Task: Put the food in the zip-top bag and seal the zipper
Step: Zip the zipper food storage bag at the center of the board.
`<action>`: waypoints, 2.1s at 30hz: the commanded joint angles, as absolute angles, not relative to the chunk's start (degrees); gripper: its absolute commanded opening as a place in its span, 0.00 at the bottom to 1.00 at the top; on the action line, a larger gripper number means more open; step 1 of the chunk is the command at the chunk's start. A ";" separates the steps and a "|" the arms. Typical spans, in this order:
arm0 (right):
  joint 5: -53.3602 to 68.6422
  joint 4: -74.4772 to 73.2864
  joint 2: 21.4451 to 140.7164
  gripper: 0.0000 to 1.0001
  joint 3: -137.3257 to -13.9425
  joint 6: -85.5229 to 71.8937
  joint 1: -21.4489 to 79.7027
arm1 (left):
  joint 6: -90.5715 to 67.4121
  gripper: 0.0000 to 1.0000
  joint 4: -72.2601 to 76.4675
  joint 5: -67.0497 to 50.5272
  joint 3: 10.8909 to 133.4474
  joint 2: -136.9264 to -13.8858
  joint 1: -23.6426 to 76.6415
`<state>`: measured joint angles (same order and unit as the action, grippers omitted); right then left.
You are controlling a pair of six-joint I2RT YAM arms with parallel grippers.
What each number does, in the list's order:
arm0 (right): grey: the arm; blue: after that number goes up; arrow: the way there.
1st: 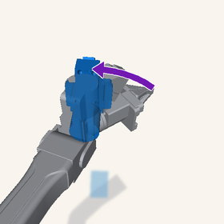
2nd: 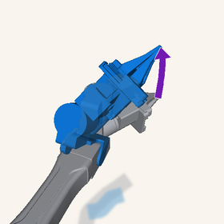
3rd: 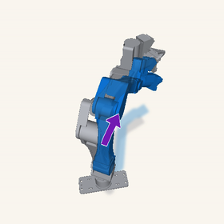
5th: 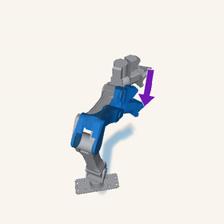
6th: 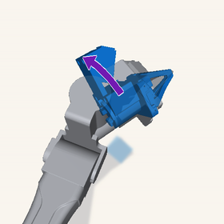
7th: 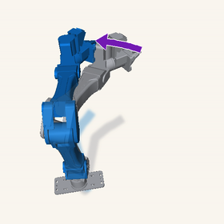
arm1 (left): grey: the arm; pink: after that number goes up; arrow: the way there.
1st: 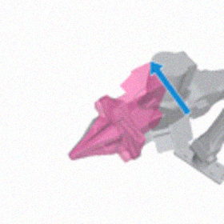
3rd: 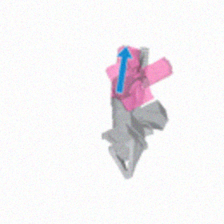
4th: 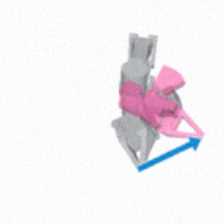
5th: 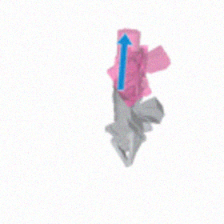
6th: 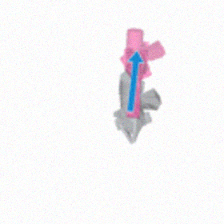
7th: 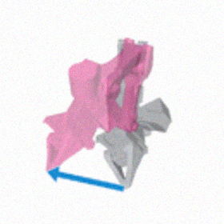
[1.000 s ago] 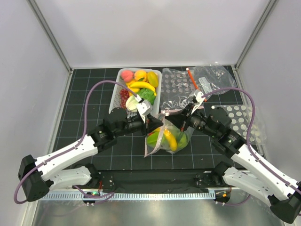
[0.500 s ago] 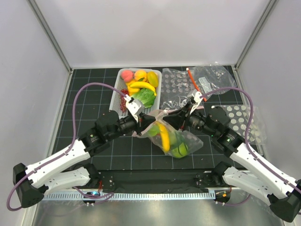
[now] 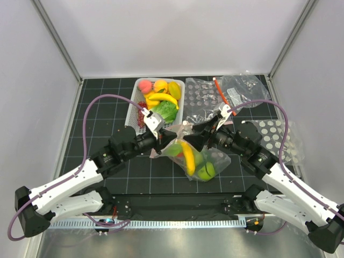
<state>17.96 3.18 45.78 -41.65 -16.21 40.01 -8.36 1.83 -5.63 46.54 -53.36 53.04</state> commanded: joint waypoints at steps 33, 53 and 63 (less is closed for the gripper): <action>23.55 16.08 76.19 0.78 -50.87 -13.18 35.95 | -8.35 0.00 -6.24 19.94 41.75 -59.24 52.82; 31.11 13.28 90.70 0.69 -58.79 -13.89 36.56 | -10.02 0.00 10.99 11.95 30.59 -55.37 46.41; 29.71 11.60 90.62 0.44 -58.18 -13.10 37.09 | -10.11 0.00 9.32 13.36 31.55 -56.07 46.41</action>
<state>29.93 11.46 91.13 -56.66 -13.67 36.71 -9.45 7.03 12.62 30.28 -55.79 46.52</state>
